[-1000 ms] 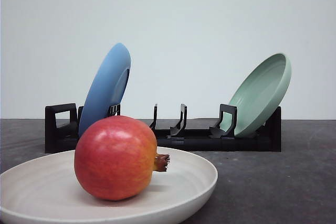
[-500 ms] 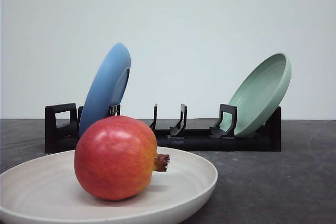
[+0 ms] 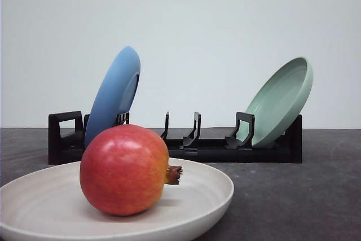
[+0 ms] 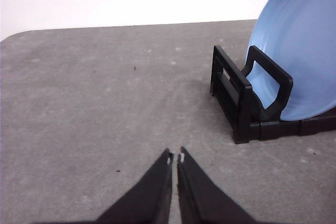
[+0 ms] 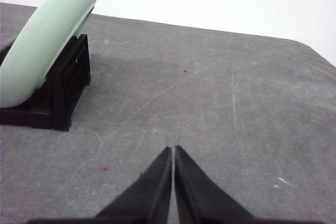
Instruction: Place pomegranate in white plate
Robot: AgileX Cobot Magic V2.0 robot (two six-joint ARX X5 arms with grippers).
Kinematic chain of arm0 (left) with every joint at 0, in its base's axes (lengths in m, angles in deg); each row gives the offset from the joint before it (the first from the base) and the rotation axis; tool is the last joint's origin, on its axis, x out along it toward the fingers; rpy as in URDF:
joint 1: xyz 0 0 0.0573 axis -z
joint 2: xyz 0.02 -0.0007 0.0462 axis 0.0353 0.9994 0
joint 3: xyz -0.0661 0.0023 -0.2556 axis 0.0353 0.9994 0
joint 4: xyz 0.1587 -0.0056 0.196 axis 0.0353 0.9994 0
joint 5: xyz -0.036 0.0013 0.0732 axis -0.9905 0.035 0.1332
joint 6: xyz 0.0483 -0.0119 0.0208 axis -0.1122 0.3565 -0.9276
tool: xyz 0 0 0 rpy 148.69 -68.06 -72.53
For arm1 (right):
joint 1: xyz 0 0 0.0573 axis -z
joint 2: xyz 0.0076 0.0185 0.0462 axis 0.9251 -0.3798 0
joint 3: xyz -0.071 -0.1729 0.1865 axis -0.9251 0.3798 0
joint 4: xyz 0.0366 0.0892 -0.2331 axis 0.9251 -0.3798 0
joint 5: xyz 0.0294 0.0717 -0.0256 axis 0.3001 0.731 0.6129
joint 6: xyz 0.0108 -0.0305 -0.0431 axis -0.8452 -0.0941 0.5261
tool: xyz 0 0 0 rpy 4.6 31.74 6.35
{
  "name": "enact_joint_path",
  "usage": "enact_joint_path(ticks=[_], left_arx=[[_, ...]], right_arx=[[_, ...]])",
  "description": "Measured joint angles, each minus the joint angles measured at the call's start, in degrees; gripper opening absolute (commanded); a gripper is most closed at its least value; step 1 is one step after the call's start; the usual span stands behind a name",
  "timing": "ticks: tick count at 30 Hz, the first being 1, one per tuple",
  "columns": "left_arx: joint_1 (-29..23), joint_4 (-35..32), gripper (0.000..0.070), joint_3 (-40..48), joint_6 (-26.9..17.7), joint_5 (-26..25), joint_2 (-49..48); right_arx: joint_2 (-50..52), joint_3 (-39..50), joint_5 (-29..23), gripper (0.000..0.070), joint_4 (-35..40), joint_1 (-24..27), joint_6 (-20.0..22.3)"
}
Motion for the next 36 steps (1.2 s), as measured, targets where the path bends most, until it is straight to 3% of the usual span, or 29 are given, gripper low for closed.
enact_joint_path(ticks=[36], left_arx=[[0.0,0.0,0.0,0.0,0.0,0.0,0.0]], right_arx=[[0.0,0.0,0.0,0.0002,0.0,-0.02,0.0]])
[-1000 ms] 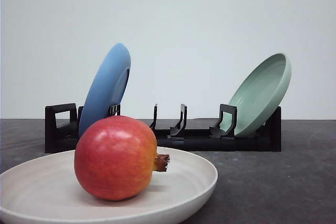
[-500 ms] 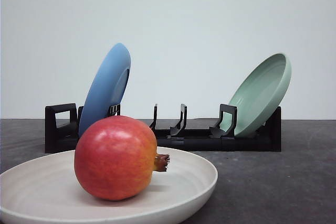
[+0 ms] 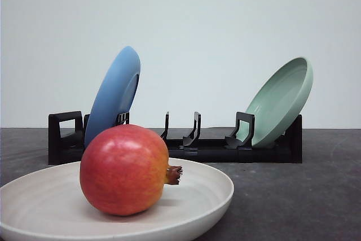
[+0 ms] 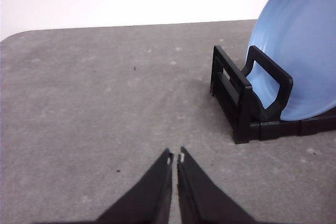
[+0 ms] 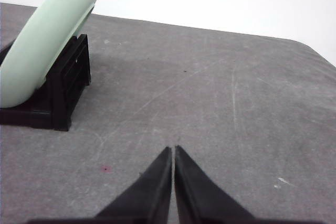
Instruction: Place pomegranate in white plate
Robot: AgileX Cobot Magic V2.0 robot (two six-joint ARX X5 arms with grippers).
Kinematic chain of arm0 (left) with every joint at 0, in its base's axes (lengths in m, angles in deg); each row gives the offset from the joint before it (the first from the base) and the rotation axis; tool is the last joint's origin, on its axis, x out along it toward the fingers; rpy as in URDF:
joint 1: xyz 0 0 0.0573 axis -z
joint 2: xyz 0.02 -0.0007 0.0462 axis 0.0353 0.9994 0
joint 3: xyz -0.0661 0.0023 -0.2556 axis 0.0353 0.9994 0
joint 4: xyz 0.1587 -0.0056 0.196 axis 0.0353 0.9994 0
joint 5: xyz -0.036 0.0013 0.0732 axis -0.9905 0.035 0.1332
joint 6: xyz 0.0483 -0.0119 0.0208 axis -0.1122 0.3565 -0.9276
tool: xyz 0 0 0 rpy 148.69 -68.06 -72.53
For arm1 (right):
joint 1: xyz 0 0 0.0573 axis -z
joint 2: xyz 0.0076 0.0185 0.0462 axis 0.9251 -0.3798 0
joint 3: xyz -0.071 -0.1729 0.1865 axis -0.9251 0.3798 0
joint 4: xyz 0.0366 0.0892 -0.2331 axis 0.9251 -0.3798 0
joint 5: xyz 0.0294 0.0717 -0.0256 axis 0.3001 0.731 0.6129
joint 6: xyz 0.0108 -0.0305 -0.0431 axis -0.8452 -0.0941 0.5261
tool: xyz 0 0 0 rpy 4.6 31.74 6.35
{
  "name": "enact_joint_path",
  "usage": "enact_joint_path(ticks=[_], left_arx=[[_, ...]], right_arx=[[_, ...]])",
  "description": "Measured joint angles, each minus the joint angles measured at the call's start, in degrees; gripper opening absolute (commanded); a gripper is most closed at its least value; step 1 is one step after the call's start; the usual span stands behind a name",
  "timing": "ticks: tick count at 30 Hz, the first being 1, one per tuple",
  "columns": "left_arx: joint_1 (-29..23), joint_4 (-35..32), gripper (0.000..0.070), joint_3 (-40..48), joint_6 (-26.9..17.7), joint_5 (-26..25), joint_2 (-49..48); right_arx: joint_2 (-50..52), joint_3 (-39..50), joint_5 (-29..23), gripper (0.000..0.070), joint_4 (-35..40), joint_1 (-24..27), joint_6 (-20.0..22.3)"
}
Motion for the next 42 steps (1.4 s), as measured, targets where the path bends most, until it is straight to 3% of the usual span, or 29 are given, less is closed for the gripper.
enact_joint_path(ticks=[42], left_arx=[[0.0,0.0,0.0,0.0,0.0,0.0,0.0]], right_arx=[[0.0,0.0,0.0,0.0002,0.0,0.0,0.0]])
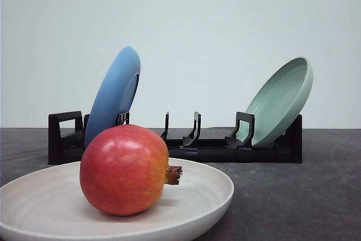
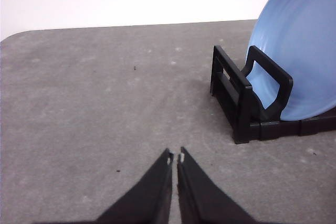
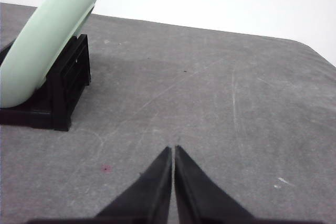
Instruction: Place pomegranate in white plate
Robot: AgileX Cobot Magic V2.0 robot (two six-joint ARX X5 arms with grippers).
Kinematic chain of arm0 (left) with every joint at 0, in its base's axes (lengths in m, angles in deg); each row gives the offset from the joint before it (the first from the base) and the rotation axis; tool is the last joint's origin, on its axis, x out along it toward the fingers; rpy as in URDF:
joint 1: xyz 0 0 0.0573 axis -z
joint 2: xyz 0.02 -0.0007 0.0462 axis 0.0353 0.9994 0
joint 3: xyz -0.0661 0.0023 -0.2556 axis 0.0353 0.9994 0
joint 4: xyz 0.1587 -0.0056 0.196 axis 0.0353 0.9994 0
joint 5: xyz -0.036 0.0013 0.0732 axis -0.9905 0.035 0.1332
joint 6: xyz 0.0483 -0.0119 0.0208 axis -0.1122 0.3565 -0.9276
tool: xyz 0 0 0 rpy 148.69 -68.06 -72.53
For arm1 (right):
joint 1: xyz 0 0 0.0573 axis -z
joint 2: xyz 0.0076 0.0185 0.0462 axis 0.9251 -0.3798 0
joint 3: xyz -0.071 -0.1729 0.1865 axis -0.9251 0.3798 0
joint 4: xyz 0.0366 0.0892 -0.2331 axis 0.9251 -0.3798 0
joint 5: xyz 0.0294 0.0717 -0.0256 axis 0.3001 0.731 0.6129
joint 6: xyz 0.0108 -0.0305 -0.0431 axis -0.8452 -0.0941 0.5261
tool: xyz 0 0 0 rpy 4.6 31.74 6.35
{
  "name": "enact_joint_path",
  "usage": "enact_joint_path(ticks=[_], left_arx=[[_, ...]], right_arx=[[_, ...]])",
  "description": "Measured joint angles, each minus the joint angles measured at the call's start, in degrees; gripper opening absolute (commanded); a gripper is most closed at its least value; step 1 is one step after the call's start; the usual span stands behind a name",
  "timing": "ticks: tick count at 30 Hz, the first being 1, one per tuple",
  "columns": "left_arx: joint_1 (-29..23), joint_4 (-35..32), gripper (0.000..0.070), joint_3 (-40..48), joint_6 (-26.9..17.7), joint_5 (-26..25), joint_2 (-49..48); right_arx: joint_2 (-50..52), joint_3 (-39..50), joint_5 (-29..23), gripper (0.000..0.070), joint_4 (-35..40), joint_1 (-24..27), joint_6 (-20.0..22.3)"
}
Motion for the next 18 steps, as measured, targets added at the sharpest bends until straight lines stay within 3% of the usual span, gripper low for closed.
enact_joint_path(ticks=[18], left_arx=[[0.0,0.0,0.0,0.0,0.0,0.0,0.0]], right_arx=[[0.0,0.0,0.0,0.0002,0.0,0.02,0.0]])
